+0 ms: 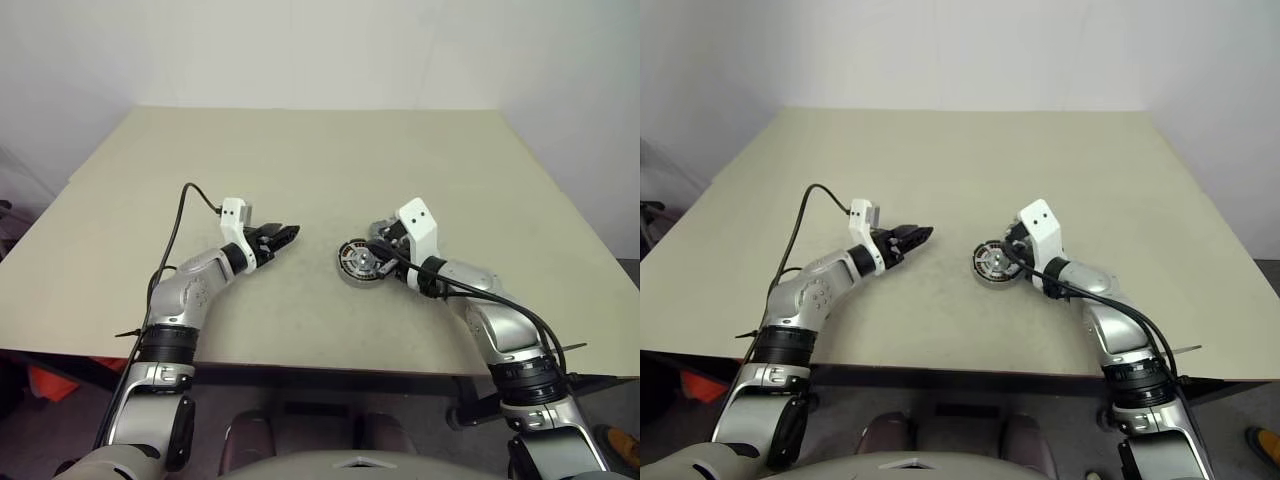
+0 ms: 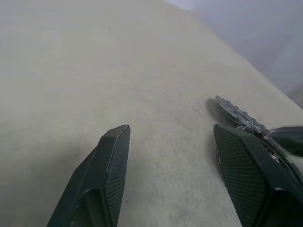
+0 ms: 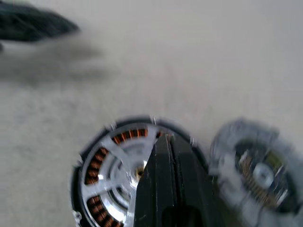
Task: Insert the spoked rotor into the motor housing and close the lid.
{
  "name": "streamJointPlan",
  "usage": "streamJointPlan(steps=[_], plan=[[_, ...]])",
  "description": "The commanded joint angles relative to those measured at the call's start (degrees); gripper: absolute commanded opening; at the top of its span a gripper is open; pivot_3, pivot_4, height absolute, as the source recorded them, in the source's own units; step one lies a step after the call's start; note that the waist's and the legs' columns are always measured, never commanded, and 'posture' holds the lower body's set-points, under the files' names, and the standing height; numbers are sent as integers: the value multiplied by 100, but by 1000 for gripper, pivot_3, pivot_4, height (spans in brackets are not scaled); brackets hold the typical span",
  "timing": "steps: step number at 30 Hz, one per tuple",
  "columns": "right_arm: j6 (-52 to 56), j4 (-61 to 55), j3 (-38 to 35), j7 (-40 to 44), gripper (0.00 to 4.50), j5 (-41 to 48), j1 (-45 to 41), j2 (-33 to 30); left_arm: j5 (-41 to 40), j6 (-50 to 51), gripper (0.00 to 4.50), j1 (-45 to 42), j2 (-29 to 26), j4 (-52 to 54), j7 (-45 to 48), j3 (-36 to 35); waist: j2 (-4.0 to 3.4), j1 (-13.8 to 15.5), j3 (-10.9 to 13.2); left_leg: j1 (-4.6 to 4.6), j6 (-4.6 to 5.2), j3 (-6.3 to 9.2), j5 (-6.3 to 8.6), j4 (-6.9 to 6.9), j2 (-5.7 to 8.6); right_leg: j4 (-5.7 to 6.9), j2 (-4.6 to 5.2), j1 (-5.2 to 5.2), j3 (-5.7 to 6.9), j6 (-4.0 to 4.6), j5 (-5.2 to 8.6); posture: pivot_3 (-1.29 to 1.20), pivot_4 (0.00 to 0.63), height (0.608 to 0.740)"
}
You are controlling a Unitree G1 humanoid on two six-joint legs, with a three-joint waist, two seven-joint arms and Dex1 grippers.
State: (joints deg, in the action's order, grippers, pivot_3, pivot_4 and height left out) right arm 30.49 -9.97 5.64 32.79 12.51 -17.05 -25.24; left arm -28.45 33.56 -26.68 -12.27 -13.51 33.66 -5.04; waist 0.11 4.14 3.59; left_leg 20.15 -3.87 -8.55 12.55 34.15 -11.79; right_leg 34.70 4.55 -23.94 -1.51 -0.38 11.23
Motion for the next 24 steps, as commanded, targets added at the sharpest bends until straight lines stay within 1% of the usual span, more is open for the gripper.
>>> streamJointPlan(steps=[1,2,6,8,9,10,13,15,19,21,24], plan=[[-886,-237,-55,497,0,-253,-159,-524,70,-176,2999,-55,1,109,41,10,1,5,0,1,1,0,0,1,0,0,0,0,0,0,0,0,0,740],[-1077,-173,8,709,0,-346,-159,-745,80,-191,2999,-59,4,106,57,16,2,14,1,1,2,0,1,2,3,-1,1,0,0,0,0,0,0,740],[-1523,228,323,2007,0,-479,-226,-1760,149,-194,2999,-81,-30,98,157,104,3,28,1,-1,5,0,3,5,1,0,2,7,-1,0,0,0,0,740],[-1991,513,513,2595,0,-711,-366,-2259,235,-258,2999,-52,-44,99,195,177,2,29,2,0,9,0,4,7,0,2,2,9,-1,0,0,0,0,740],[-2183,668,583,2757,386,-819,-456,-2400,270,-285,3034,-49,-38,84,203,197,2,25,2,0,12,0,6,7,0,2,2,9,0,1,0,0,0,740],[-2403,832,673,2949,609,-922,-579,-2515,316,-317,3034,-36,-36,69,211,227,3,10,2,0,15,-1,7,8,0,3,2,9,0,1,0,0,0,740],[-3195,1313,955,3163,1553,-1415,-1012,-2628,397,-367,3034,2,-30,56,222,294,3,-27,2,6,27,-3,12,10,-2,8,2,7,-1,5,-2,0,0,740],[-3724,1671,1151,3450,1553,-1650,-1354,-2643,432,-386,3034,35,-24,83,220,321,3,-28,2,6,34,-4,14,12,-5,11,-1,4,0,11,-5,0,0,740],[-4407,2200,1401,3799,1553,-1905,-1802,-2566,487,-418,3034,57,-18,92,202,307,3,-14,2,6,48,-4,12,18,-3,12,3,1,5,14,-7,0,0,740],[-4698,2361,1548,3972,1553,-2013,-1946,-2517,503,-424,3034,77,-21,111,179,284,3,-12,2,10,76,-4,6,32,-3,13,5,-2,8,15,-8,0,0,740],[-4965,2550,1645,4113,1553,-2114,-2076,-2420,519,-435,3034,108,-24,132,166,275,3,-10,1,19,93,-3,16,48,-5,13,8,-2,14,16,-8,0,0,740]])
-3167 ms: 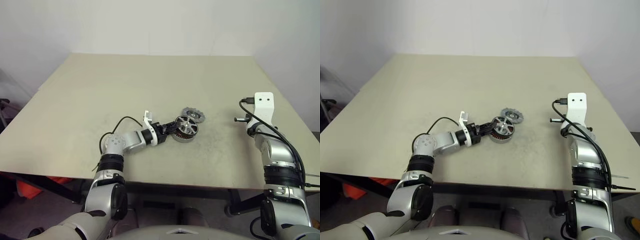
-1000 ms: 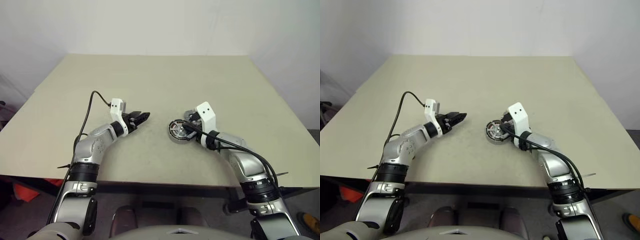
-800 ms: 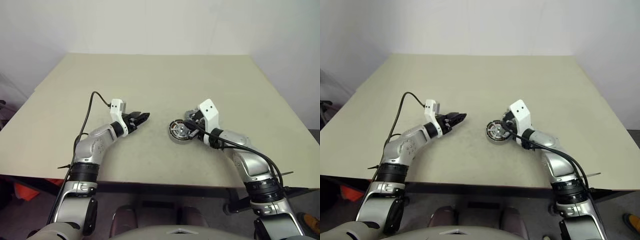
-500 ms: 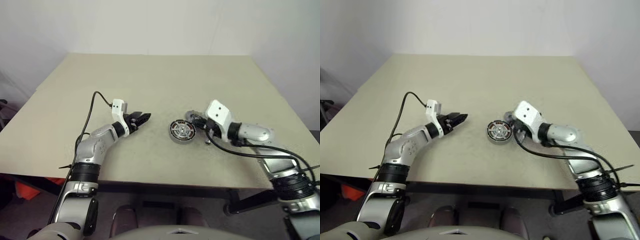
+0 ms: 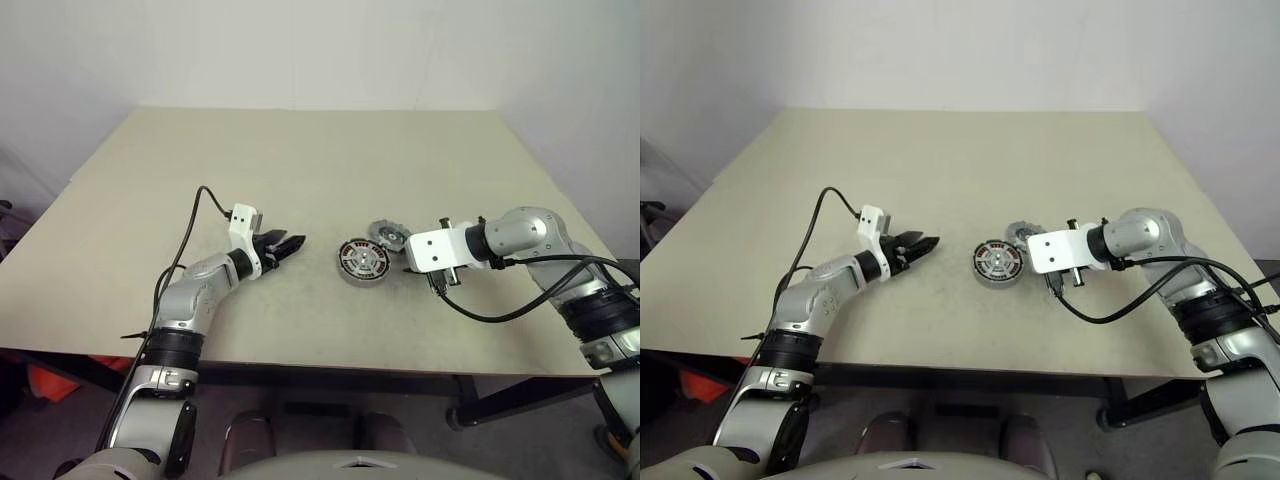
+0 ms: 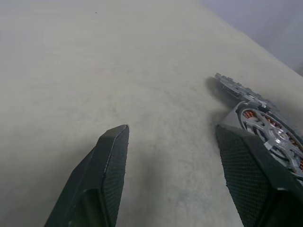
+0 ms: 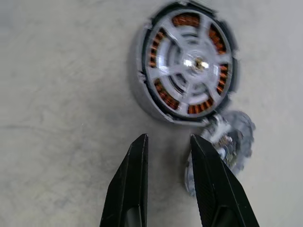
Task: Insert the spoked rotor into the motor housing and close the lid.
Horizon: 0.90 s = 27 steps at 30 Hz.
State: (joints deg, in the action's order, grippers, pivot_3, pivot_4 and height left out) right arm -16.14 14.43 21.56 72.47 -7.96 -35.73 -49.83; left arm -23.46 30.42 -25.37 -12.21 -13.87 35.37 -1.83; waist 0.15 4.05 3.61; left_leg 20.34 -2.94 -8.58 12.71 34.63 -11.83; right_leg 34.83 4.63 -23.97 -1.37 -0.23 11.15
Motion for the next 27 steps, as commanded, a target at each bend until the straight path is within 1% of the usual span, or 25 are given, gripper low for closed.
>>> streamJointPlan(steps=[1,13,25,27], plan=[[-361,175,71,173,1553,-89,-254,90,24,-124,3034,-8,-32,182,-14,-50,0,-3,0,2,3,0,2,4,1,0,1,0,0,0,0,0,0,740],[-643,695,133,100,1553,-382,-479,534,50,-115,3034,60,-41,238,-81,-80,0,-13,0,11,14,1,8,33,-1,9,2,-2,0,5,-3,0,0,740],[-916,1090,301,81,1553,-636,-482,863,71,-118,3034,81,-65,271,-113,-110,1,-18,-1,13,16,1,9,36,-3,11,2,-3,1,6,-4,0,0,740],[-919,1083,296,88,1151,-640,-476,877,78,-126,3034,92,-71,284,-124,-111,2,-22,-1,11,16,1,9,36,-4,14,1,-3,0,6,-4,0,0,740]])
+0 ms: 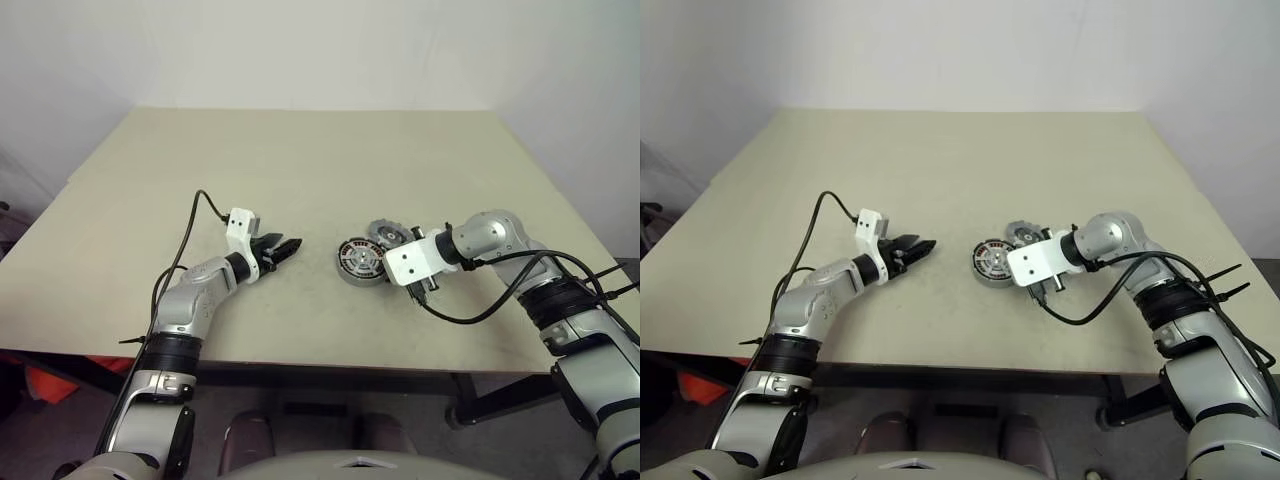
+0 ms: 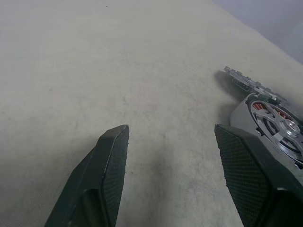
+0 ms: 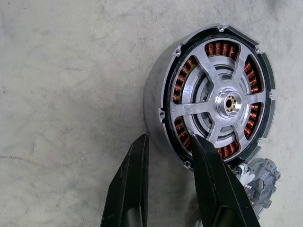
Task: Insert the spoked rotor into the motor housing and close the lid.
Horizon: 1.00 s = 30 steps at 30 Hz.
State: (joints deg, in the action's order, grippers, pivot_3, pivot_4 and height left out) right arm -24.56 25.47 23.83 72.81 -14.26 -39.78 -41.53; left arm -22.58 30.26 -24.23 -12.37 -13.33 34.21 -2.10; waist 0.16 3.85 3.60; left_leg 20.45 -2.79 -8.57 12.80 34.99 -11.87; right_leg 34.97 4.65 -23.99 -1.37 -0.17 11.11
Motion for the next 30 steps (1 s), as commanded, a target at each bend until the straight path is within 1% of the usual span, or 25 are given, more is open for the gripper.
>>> streamJointPlan(steps=[1,4,5,10,15,22,30], plan=[[-77,-24,64,57,958,-9,-79,54,-7,-114,3034,-17,-57,236,-12,-85,0,-5,0,-1,0,0,0,0,-1,1,0,0,0,0,0,0,0,740],[-83,-17,16,-9,98,-11,-136,110,12,-129,3034,-17,-60,226,-21,-76,11,-28,-4,0,-1,0,0,0,-5,7,-5,4,-2,1,-1,0,0,740],[-88,-9,0,-45,5,-21,-156,132,21,-135,3034,-19,-60,220,-24,-70,10,-31,-4,-2,-6,0,2,1,-6,8,-6,1,-2,6,-4,0,0,740],[-81,18,-33,-225,5,-80,-194,205,43,-142,3034,-13,-56,221,-22,-48,12,-48,-3,-6,-17,0,7,6,-4,11,-6,0,-4,12,-8,0,0,740],[-19,52,-52,-336,5,-151,-242,222,60,-143,3034,2,-57,225,-20,-39,12,-133,-3,0,-18,0,7,7,-3,11,-6,0,-4,13,-8,0,0,740],[630,-246,-202,-212,5,133,-419,440,87,-141,3034,32,-26,240,-34,-21,11,-149,-2,12,-17,1,6,6,-4,11,-6,-6,-3,14,-9,0,0,740],[1351,-891,-177,-25,5,377,-252,688,104,-137,3034,66,-32,265,-50,-38,10,-136,-1,48,4,2,-5,6,-7,7,-6,-45,4,15,-9,0,0,740]])
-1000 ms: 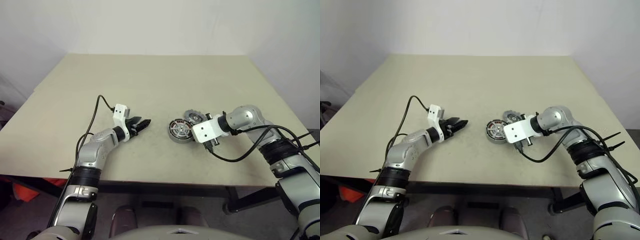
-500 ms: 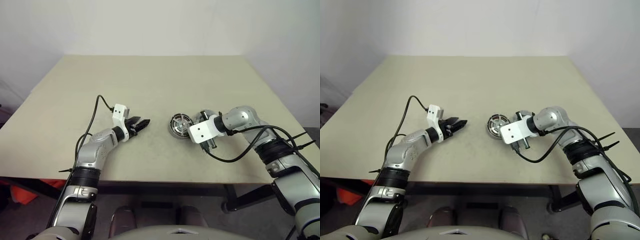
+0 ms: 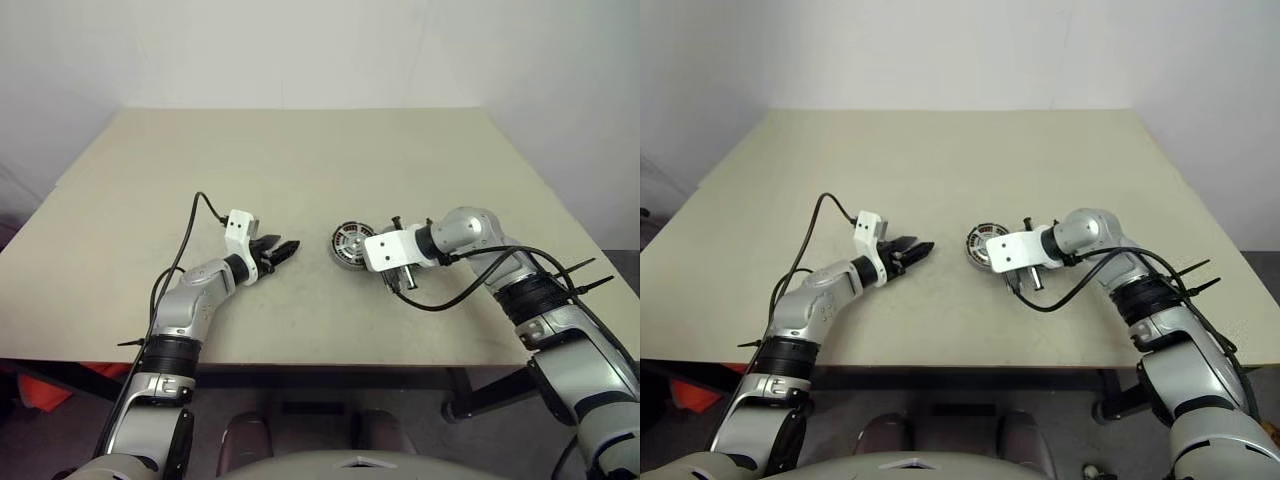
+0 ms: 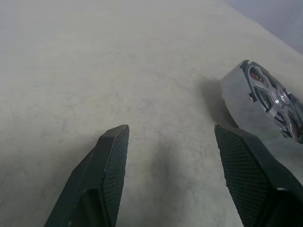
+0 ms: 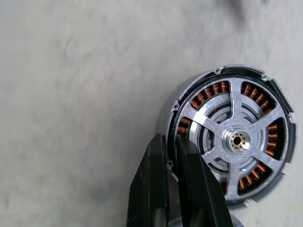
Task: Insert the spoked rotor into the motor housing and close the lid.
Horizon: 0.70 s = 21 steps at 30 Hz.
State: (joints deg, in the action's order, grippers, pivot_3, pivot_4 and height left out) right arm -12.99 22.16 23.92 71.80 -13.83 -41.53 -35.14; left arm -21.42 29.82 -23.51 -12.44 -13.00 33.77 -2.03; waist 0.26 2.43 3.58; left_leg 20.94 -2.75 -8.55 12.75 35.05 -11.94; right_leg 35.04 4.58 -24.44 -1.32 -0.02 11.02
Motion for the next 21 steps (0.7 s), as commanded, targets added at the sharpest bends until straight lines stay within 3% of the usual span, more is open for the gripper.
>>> streamJointPlan(steps=[1,13,21], plan=[[324,-717,-198,135,5,426,-37,72,-12,-91,3034,5,-28,242,-10,-45,0,9,0,1,0,0,0,0,0,-3,0,0,1,0,0,0,0,740],[1235,-1533,-143,143,5,715,181,226,-35,-82,3034,53,-67,287,-23,-92,0,37,0,-4,-10,0,5,1,2,-2,5,5,1,0,0,0,0,740],[1980,-1517,-815,-1013,5,877,214,568,-80,-103,3034,126,-18,391,-53,-111,0,34,0,-6,-18,0,4,0,3,2,4,5,0,0,0,0,0,740]])
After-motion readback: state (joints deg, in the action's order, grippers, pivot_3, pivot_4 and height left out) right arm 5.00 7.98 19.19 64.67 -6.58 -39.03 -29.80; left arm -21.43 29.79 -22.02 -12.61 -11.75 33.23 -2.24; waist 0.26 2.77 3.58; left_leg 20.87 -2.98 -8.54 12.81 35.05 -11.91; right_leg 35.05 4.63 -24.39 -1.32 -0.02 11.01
